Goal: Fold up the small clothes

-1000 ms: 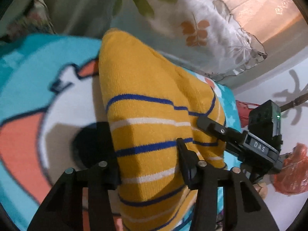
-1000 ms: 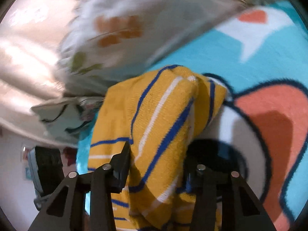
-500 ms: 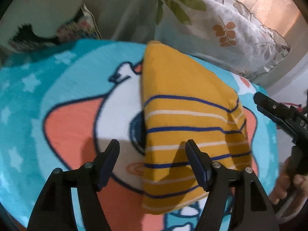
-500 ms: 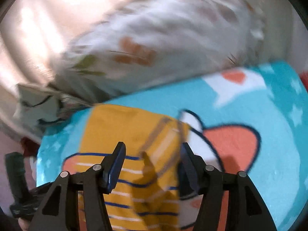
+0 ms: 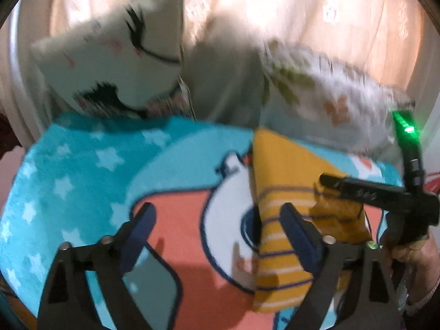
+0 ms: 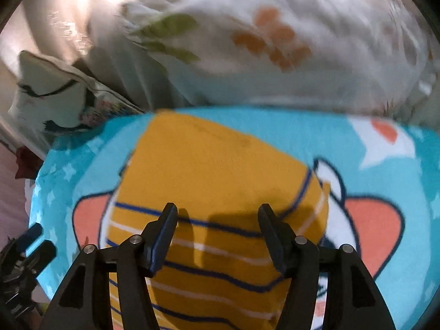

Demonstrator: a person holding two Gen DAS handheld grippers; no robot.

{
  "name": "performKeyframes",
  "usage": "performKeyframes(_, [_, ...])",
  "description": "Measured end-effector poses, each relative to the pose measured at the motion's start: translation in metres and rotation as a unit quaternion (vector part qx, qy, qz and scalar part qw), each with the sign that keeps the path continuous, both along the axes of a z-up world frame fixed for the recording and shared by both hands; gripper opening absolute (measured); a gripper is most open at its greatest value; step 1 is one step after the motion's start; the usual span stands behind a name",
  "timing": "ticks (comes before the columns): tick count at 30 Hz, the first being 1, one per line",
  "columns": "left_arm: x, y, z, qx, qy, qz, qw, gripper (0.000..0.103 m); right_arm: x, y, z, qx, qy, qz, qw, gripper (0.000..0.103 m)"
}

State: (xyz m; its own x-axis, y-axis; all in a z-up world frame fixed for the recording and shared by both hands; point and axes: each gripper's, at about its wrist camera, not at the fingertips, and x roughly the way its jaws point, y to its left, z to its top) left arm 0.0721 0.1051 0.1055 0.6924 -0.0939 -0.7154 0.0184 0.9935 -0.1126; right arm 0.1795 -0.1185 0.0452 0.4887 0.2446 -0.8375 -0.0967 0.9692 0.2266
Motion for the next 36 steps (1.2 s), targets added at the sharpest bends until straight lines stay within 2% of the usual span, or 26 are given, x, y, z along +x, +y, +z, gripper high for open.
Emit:
performKeyframes(3, [0.001, 0.005, 0.006, -0.014, -0.009, -0.004, 0.9999, 0.094, 0.02, 0.023, -0.009, -0.014, 0.013, 0.02, 1.0, 0.066])
performKeyframes(5, [0.004, 0.006, 0.003, -0.021, 0.017, -0.017, 0.9995, 0.094, 0.036, 0.035, -0.026, -0.023, 0.034, 0.025, 0.999, 0.071])
performKeyframes(7, [0.008, 0.004, -0.005, -0.003, 0.049, -0.015, 0.9987, 0.094, 0.046, 0.04, -0.034, -0.028, 0.03, 0.027, 0.999, 0.084])
performKeyframes(9, [0.008, 0.005, -0.012, 0.013, 0.06, -0.008, 0.9981, 0.094, 0.051, 0.047, -0.036, -0.044, 0.034, 0.034, 0.998, 0.089])
performKeyframes(11, [0.011, 0.006, -0.018, 0.024, 0.075, 0.0, 0.9969, 0.094, 0.05, 0.05, -0.03, -0.056, 0.035, 0.036, 0.997, 0.088])
performKeyframes(14, [0.016, 0.008, -0.024, 0.023, 0.091, 0.003, 0.9956, 0.094, 0.031, 0.041, -0.011, -0.03, 0.011, 0.015, 0.999, 0.086])
performKeyframes(16, [0.02, 0.008, -0.027, 0.023, 0.096, 0.0, 0.9951, 0.094, 0.011, 0.034, 0.001, -0.03, -0.014, 0.005, 0.999, 0.085])
performKeyframes(19, [0.025, 0.004, -0.03, 0.022, 0.104, -0.01, 0.9943, 0.094, -0.017, 0.024, 0.004, -0.018, -0.021, -0.002, 1.0, 0.085])
performKeyframes(23, [0.03, -0.004, -0.036, 0.022, 0.114, -0.028, 0.9928, 0.094, -0.049, 0.008, -0.024, -0.033, 0.025, -0.024, 0.999, 0.084])
performKeyframes(26, [0.032, -0.007, -0.041, 0.023, 0.122, -0.04, 0.9914, 0.094, -0.075, -0.01, -0.032, -0.017, 0.034, -0.049, 0.998, 0.084])
performKeyframes(28, [0.034, -0.009, -0.046, 0.02, 0.132, -0.049, 0.9898, 0.094, -0.088, -0.016, -0.036, -0.032, 0.049, -0.063, 0.996, 0.084])
performKeyframes(36, [0.036, -0.018, -0.06, 0.018, 0.152, -0.072, 0.9856, 0.094, -0.113, -0.044, -0.064, 0.017, 0.103, -0.132, 0.986, 0.084])
